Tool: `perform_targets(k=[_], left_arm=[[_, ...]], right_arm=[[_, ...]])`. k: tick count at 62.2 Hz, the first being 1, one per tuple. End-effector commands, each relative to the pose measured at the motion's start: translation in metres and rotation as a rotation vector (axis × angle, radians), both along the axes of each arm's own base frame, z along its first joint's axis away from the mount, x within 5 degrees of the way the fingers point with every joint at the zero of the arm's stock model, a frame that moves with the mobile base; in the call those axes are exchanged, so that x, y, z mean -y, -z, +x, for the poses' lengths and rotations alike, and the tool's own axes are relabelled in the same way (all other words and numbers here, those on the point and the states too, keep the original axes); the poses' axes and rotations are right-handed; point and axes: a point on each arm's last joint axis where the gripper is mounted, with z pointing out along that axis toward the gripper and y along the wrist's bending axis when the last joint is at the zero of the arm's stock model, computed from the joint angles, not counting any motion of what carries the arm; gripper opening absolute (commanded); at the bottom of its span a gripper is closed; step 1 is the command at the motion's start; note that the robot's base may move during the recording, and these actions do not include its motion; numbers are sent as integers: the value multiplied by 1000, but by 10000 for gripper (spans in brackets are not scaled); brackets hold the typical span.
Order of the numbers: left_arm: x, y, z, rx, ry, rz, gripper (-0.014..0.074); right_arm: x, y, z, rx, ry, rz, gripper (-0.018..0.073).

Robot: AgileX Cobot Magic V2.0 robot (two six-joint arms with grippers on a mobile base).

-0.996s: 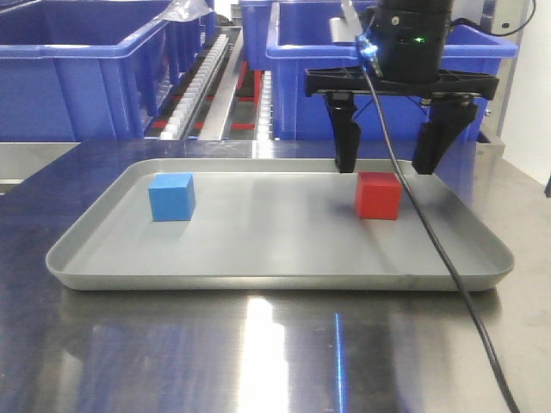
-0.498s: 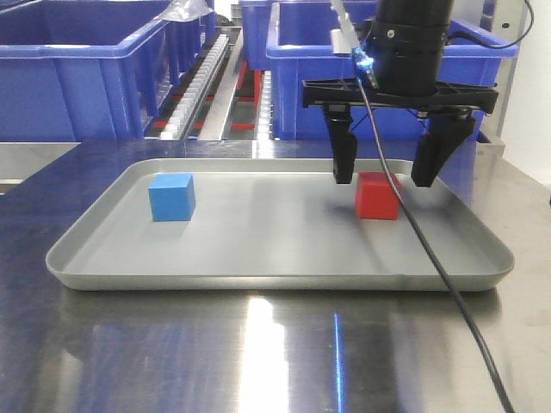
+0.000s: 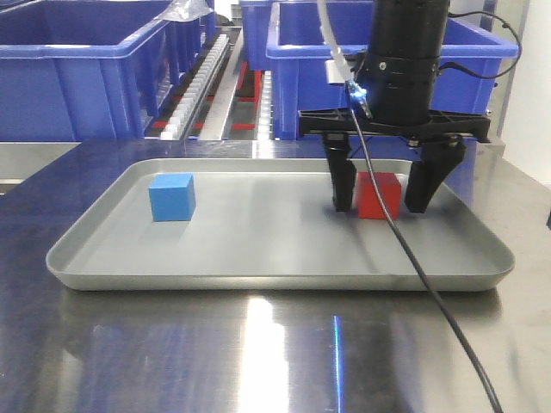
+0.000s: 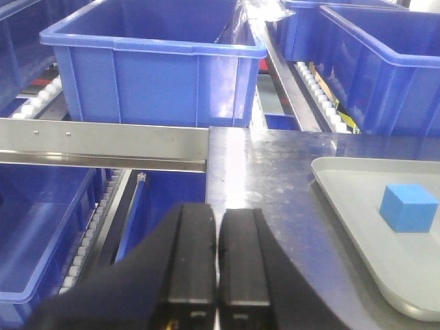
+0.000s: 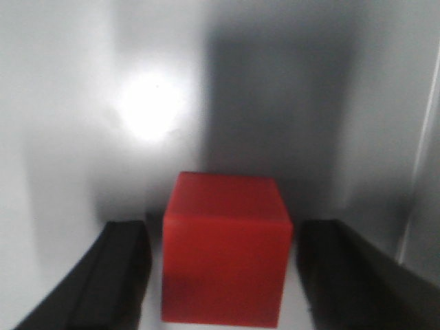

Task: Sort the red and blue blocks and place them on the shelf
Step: 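Close the right gripper on the red cube, then lift the red cube with the right gripper up off the tray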

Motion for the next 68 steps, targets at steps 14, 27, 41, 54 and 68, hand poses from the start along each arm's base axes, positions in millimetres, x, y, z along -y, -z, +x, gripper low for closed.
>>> perform_targets(k=[14, 27, 41, 54, 68], left_arm=[[0, 0, 0, 74, -3, -19, 125], [0, 0, 0, 74, -3, -19, 125], [0, 0, 0, 74, -3, -19, 125], [0, 0, 0, 74, -3, -19, 125], [0, 0, 0, 74, -3, -19, 125]], right_arm=[[1, -39, -2, 92, 1, 49, 285], [5, -67, -9, 170, -21, 68, 280], [17, -105, -18, 415, -257, 96, 280], [58, -110, -37, 582, -342, 49, 280], [112, -114, -69, 751, -202, 20, 280]])
